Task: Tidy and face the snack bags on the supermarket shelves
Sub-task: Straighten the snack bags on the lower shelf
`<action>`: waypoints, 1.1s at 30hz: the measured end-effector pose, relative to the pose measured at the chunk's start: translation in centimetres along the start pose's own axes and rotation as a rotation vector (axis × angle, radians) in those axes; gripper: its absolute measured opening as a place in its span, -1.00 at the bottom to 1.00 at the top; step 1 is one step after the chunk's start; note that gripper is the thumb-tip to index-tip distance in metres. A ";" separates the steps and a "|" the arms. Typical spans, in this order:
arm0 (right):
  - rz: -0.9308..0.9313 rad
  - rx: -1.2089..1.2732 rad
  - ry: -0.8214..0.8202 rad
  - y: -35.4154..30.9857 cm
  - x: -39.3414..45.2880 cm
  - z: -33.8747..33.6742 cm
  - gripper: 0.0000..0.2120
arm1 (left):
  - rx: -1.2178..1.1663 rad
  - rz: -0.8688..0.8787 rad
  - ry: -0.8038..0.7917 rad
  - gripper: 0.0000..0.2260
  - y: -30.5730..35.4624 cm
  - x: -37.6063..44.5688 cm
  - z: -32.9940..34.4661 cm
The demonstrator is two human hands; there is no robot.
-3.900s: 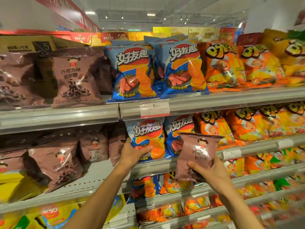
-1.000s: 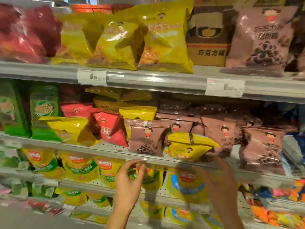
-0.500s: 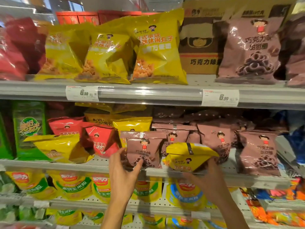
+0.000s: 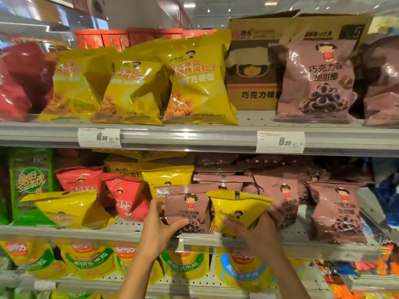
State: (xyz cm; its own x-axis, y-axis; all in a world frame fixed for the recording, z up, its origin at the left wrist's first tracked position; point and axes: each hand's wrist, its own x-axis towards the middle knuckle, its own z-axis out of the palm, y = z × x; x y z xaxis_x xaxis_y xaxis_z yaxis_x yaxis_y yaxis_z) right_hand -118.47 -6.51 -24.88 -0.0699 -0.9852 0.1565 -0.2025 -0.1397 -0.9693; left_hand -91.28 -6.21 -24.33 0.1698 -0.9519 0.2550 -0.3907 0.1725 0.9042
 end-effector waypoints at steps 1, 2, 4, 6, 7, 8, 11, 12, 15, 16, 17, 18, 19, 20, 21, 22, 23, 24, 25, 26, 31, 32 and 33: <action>0.011 0.005 0.018 0.0 -0.1 0.0 -0.38 | -0.005 0.000 -0.018 -0.35 -0.1 0.1 0.0; 0.015 0.004 0.039 0.0 -0.1 0.0 -0.39 | -0.012 0.002 -0.031 -0.34 -0.2 0.1 0.0; 0.007 0.008 0.092 0.0 -0.5 0.0 -0.44 | -0.042 -0.002 -0.031 -0.38 0.0 0.2 0.1; -0.028 0.021 0.152 0.0 -0.8 -0.4 -0.51 | -0.054 -0.002 -0.017 -0.44 0.5 0.2 0.5; -0.043 0.039 0.182 0.0 -1.1 -0.8 -0.54 | -0.061 -0.002 -0.015 -0.45 0.7 0.1 0.8; -0.049 0.065 0.209 -0.1 -1.3 -1.3 -0.54 | -0.073 0.000 -0.016 -0.45 1.0 0.0 1.2; -0.035 0.142 0.263 -0.3 -2.1 -3.2 -0.42 | -0.113 -0.006 -0.031 -0.45 1.8 -0.1 3.0; -0.036 0.159 0.282 -0.4 -2.4 -4.0 -0.38 | -0.122 -0.008 -0.040 -0.46 2.0 -0.1 3.8; -0.057 0.148 0.338 -0.5 -3.4 -6.5 -0.40 | -0.133 -0.007 -0.081 -0.47 2.9 -0.3 6.1; -0.070 0.142 0.354 -0.5 -3.7 -7.3 -0.41 | -0.134 -0.002 -0.089 -0.47 3.2 -0.3 6.8; -0.078 0.147 0.371 -0.4 -4.1 -8.0 -0.40 | -0.132 0.003 -0.094 -0.46 3.4 -0.4 7.5; -0.075 0.152 0.381 -0.3 -4.4 -8.7 -0.39 | -0.128 0.006 -0.096 -0.45 3.6 -0.4 8.0; -0.066 0.153 0.379 -0.2 -4.8 -9.3 -0.39 | -0.120 0.005 -0.102 -0.45 3.8 -0.4 8.6; -0.058 0.152 0.367 -0.1 -5.1 -9.8 -0.40 | -0.114 -0.004 -0.116 -0.43 3.9 -0.5 9.0; -0.053 0.149 0.353 0.0 -5.4 -10.2 -0.42 | -0.108 -0.020 -0.139 -0.42 3.9 -0.5 9.3; -0.047 0.145 0.342 0.2 -5.7 -10.5 -0.42 | -0.104 -0.035 -0.163 -0.41 3.9 -0.6 9.5; -0.040 0.141 0.332 0.3 -6.0 -10.7 -0.42 | -0.093 -0.043 -0.184 -0.42 3.9 -0.7 9.7; -0.032 0.140 0.321 0.4 -6.3 -10.8 -0.40 | -0.079 -0.045 -0.196 -0.44 3.9 -0.8 9.8; -0.023 0.145 0.306 0.5 -6.5 -10.8 -0.39 | -0.064 -0.044 -0.201 -0.46 3.9 -0.9 9.8; -0.012 0.152 0.292 0.6 -6.6 -10.8 -0.40 | -0.046 -0.043 -0.208 -0.48 4.0 -1.0 9.8; 0.026 0.143 0.250 0.5 -6.9 -9.6 -0.46 | 0.079 -0.032 -0.246 -0.55 4.0 -1.6 9.3; 0.029 0.135 0.245 0.3 -7.0 -9.3 -0.46 | 0.119 -0.025 -0.247 -0.56 3.9 -1.6 9.1; 0.029 0.129 0.239 0.1 -7.0 -9.1 -0.45 | 0.162 -0.017 -0.246 -0.56 3.8 -1.7 8.9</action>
State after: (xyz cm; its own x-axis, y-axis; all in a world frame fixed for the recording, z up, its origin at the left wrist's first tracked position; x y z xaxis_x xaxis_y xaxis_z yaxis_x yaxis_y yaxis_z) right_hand -126.85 1.27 -24.36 -0.3059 -0.9395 0.1540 -0.0717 -0.1386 -0.9878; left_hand -101.09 -6.23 -24.40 -0.0395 -0.9905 0.1318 -0.5323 0.1325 0.8361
